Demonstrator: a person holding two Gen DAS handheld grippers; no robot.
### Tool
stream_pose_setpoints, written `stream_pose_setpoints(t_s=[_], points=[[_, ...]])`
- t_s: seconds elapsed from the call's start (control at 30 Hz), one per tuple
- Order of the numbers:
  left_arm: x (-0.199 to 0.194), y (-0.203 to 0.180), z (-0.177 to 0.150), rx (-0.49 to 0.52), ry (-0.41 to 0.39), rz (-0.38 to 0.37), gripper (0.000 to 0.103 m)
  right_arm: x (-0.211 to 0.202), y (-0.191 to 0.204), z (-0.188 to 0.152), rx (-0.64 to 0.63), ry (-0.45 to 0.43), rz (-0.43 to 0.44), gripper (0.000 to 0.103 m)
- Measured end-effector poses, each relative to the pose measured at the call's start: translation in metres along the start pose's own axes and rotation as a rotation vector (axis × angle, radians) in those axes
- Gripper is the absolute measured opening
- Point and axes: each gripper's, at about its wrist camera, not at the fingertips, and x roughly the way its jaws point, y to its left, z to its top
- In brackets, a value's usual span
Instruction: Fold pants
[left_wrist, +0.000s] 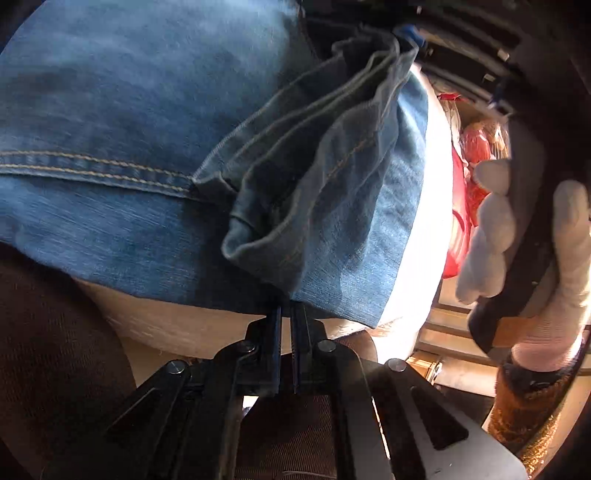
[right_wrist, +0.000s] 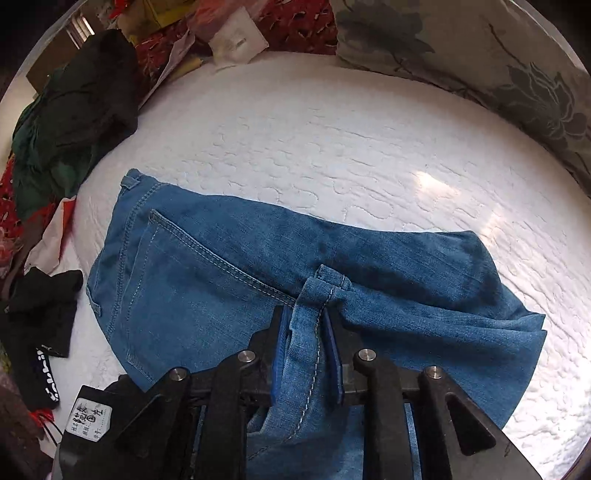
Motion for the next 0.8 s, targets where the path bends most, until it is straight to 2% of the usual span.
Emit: stream_pose_setpoints(t_s=[0.07,0.13,0.2,0.3,0.43,0.47,0.5,0.57,0.6,0.63,0.67,0.7,0.8], points=[[-0.025,-0.003,-0.002,0.037,-0.053,0.0,0.003,-0.023,-0.016,-0.003,0.091,-0.066,0.103,0.023],[-0.05,-0.005,-0.006,0.055,-0.117,-0.001,0.003,-0.05,-0.035,-0.009,0.152,-0.136,0.159,0.03],[-0.069,-0.003,-0.005,0.043,-0.167,-0.021,0.003,-0.074,-0.057,-0.022,0.203,-0.189,0.16,0.052],[-0.076,-0.013,0.007,0.042,-0.2,-0.049,0.009,-0.087,-0.081,-0.049,0.261,-0.21,0.151,0.052],[-0.06,-0.044,0.03,0.063,-0.193,-0.054,0.009,-0.08,-0.096,-0.08,0.305,-0.21,0.127,0.049],[-0.056,-0.051,0.034,0.082,-0.209,-0.022,0.009,-0.075,-0.099,-0.088,0.322,-0.211,0.134,0.048],[-0.048,-0.054,0.039,0.094,-0.228,0.046,0.011,-0.067,-0.102,-0.095,0.334,-0.202,0.124,0.046],[-0.021,-0.044,0.049,0.061,-0.193,0.157,0.01,-0.044,-0.109,-0.106,0.337,-0.127,0.045,0.042],[-0.011,-0.032,0.052,0.037,-0.162,0.149,0.004,-0.034,-0.111,-0.11,0.334,-0.087,0.008,0.037],[-0.012,-0.02,0.05,0.015,-0.172,0.126,0.001,-0.034,-0.111,-0.112,0.327,-0.098,0.001,0.036],[-0.017,-0.014,0.047,0.002,-0.171,0.08,0.001,-0.039,-0.11,-0.111,0.326,-0.108,0.013,0.039],[-0.023,-0.009,0.044,-0.007,-0.157,0.064,0.001,-0.043,-0.109,-0.108,0.331,-0.117,0.037,0.04],[-0.04,-0.003,0.033,-0.013,-0.154,0.028,0.002,-0.064,-0.105,-0.092,0.32,-0.215,0.119,0.04]])
